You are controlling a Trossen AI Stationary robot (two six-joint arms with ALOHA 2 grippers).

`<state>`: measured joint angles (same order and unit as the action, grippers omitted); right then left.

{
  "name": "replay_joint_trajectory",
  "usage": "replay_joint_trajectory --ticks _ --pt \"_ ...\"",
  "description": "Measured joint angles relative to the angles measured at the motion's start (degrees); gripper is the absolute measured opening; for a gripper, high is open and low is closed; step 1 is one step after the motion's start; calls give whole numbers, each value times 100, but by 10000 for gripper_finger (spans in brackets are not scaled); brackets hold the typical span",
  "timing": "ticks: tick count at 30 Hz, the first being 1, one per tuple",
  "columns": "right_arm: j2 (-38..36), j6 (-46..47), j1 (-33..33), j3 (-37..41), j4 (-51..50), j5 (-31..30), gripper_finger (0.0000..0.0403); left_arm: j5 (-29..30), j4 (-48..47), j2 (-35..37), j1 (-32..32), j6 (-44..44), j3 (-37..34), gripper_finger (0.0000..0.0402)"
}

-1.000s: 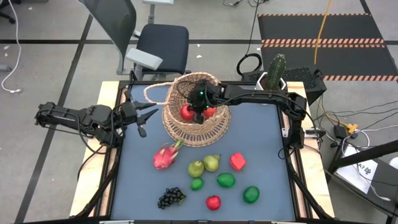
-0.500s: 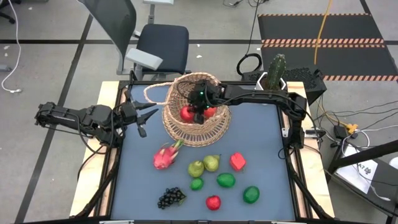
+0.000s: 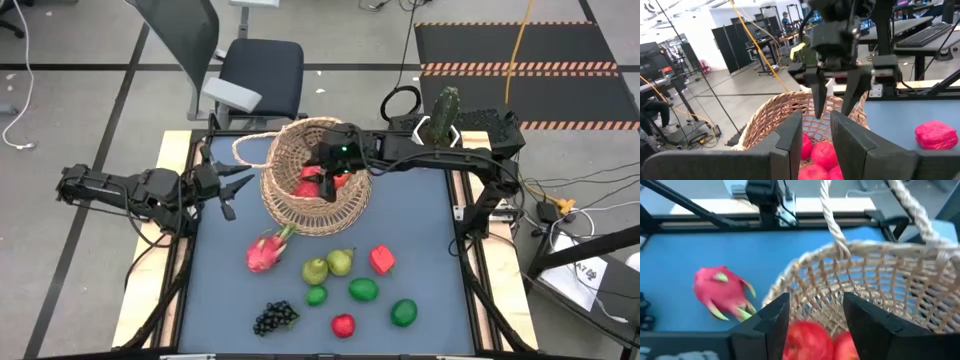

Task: Build produce basket
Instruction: Put the pear into the basket

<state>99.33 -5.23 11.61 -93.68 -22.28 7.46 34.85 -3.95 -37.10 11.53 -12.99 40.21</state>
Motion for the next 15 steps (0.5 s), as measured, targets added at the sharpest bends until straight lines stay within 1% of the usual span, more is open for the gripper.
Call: replay_joint_trajectory --ticks 2,5,9,12,15 --pt "-74 3 -20 -1 -52 -61 193 0 47 -2 0 4 0 102" --pt "-82 4 -45 -4 -152 -325 204 0 114 0 0 13 0 102" --pt "-71 -16 -45 -4 -330 -588 210 -3 114 -2 0 68 0 102" --pt "-168 16 -101 -4 -401 -611 210 -4 103 -2 0 109 0 102" --pt "-450 1 -310 -4 -481 -608 208 -5 47 -2 2 145 0 102"
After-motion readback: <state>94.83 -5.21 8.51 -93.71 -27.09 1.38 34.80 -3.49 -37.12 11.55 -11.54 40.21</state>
